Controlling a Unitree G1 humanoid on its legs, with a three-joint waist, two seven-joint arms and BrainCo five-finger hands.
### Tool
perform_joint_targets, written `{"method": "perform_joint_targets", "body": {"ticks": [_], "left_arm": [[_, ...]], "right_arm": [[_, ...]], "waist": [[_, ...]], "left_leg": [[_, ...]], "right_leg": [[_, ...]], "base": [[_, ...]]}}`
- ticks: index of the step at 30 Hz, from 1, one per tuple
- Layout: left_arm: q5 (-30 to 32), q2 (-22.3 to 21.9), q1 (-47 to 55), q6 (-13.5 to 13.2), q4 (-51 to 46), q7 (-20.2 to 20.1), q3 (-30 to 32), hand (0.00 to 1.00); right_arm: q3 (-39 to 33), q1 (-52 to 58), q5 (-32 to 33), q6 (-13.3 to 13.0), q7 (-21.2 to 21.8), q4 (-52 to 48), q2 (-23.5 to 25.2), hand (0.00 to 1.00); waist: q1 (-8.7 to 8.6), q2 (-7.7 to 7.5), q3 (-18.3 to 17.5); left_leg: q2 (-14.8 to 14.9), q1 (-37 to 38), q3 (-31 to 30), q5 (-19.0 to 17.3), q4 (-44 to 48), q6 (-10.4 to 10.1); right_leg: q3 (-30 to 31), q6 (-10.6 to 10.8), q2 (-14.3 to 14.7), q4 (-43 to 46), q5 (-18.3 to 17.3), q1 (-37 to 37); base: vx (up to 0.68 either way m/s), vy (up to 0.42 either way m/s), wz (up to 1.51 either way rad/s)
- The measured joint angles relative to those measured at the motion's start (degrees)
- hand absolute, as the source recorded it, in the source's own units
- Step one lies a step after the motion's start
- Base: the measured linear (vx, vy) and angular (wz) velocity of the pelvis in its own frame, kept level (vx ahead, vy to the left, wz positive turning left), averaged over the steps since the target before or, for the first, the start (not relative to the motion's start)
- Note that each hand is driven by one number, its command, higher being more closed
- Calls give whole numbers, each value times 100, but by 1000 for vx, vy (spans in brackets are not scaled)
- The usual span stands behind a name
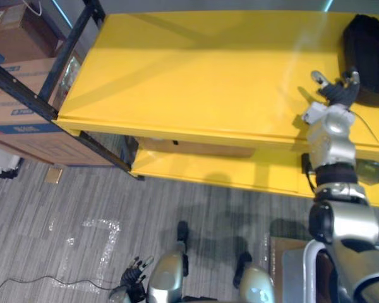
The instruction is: Walk over and take plastic housings, then place them on the shelf
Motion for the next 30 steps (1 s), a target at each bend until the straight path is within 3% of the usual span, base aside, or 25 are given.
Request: {"method": "perform_joint_targets", "body": {"ticks": [11, 15, 17, 20, 24, 27, 30], "left_arm": [[-2, 71, 1, -3, 9, -4, -44, 0], [-5, 95, 11, -3, 65, -16, -52, 0], [2, 144, 91, 5, 80, -56, -12, 0], [22, 226, 114, 173, 112, -55, 172, 0], [106, 311, 154, 262, 176, 11, 343, 0], [110, 285, 281, 277, 209, 205, 490, 0], [114, 230, 357, 335, 229, 478, 674, 0]], "right_arm": [[25, 30, -224, 1, 134, 24, 0, 0], [501, 333, -599, -404, 997, -128, -4, 0], [1102, 821, -725, -716, 1862, -805, -5, 0], [1322, 1396, -555, -1045, 2690, -1684, -2, 0], [1204, 2024, -438, -1272, 2863, -2590, 146, 0], [921, 2735, -441, -1387, 2727, -3389, 673, 0], [724, 3850, -448, -1515, 2582, -3933, 1000, 0]], "waist": [[-2, -93, -37], [-42, -117, -46], [-133, -238, -148], [-172, -454, -271], [-216, -758, -541], [-332, -971, -741], [-431, -1033, -1043]], "left_leg": [[12, 3, -23, 2, -14, 2], [54, 143, -57, 22, -115, 3], [75, 233, -67, 48, -261, -10], [83, 305, -57, 33, -288, 5], [104, 323, -24, -18, -292, 8], [114, 477, 99, -106, -296, 1], [112, 544, 247, -146, -298, 2]], "right_leg": [[1, 7, 28, -93, 36, 35], [-20, 10, 130, -344, 147, 253], [-41, 17, 192, -561, 206, 368], [-60, 41, 233, -847, 291, 544], [-68, 52, 330, -1314, 519, 774], [13, 65, 374, -1577, 628, 958], [124, 72, 383, -1651, 659, 976]], "base": [[0, 0, 0], [10, -5, 0], [37, -17, -1], [74, -12, -2], [89, -2, -4], [36, 1, -18], [3, 3, -23]]}}
